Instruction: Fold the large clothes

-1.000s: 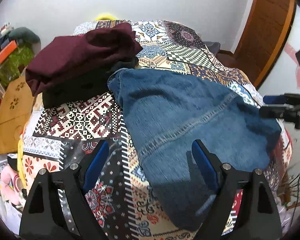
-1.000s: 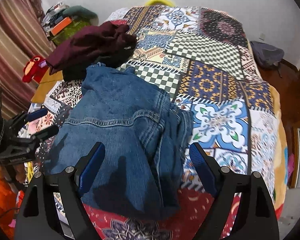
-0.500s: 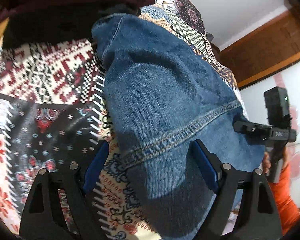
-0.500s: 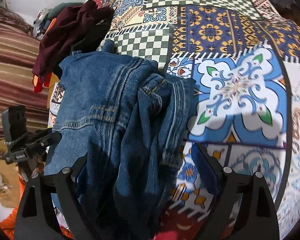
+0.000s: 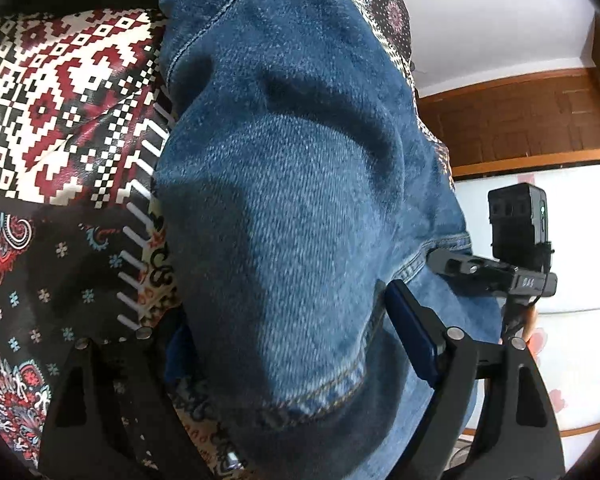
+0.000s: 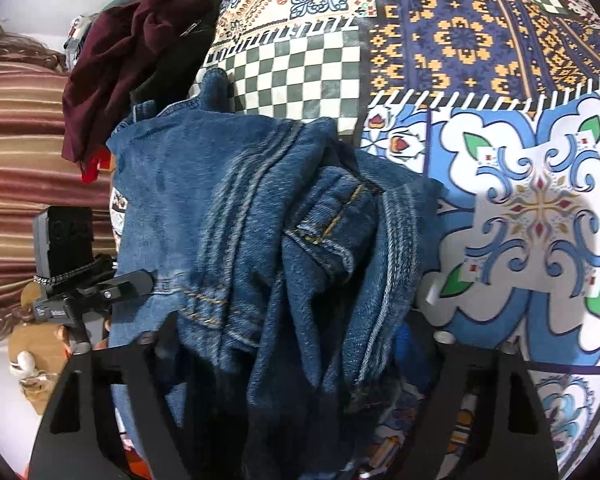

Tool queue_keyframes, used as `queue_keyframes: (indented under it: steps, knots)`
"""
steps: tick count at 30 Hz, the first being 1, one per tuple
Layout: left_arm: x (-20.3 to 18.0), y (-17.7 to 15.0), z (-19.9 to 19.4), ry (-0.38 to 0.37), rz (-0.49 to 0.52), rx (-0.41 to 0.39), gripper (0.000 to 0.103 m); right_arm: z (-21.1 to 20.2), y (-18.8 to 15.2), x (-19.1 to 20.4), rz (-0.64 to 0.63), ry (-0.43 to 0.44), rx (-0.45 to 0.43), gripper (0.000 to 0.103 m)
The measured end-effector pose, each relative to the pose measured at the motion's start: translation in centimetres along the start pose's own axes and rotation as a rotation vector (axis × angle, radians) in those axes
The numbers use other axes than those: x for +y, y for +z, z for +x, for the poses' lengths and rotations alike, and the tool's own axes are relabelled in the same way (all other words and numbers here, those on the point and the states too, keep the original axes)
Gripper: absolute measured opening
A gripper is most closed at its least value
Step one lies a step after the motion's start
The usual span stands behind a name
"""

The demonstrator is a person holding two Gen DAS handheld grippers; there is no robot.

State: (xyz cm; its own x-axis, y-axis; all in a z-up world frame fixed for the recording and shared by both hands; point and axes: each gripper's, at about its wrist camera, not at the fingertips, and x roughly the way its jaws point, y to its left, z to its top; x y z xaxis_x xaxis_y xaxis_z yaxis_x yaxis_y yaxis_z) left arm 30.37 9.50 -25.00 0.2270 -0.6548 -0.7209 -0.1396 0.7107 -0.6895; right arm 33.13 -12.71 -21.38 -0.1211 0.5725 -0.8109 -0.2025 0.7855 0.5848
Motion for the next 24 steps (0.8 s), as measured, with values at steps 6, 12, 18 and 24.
queue_keyframes:
  steps: [6, 12, 18, 24]
  knots:
    - [-1.5, -0.1, -0.9, 0.028, 0.042, -0.036, 0.056, -1.0, -1.5, 1.5, 0.003, 0.000, -0.051, 0.040]
    - [-4.6, -1.2, -4.2, 0.035, 0.120, -0.083, 0.041, -4.4, -3.3, 6.3, -0.111, -0.050, -0.124, 0.034]
    - [-9.9, -3.1, -10.6, 0.072, 0.271, -0.219, 0.039, -9.0, -4.3, 12.5, -0.245, -0.065, -0.269, 0.033]
    - [-12.9, -3.0, -20.2, 0.075, 0.360, -0.411, 0.039, -13.5, -2.6, 20.3, -0.373, -0.022, -0.425, 0.033]
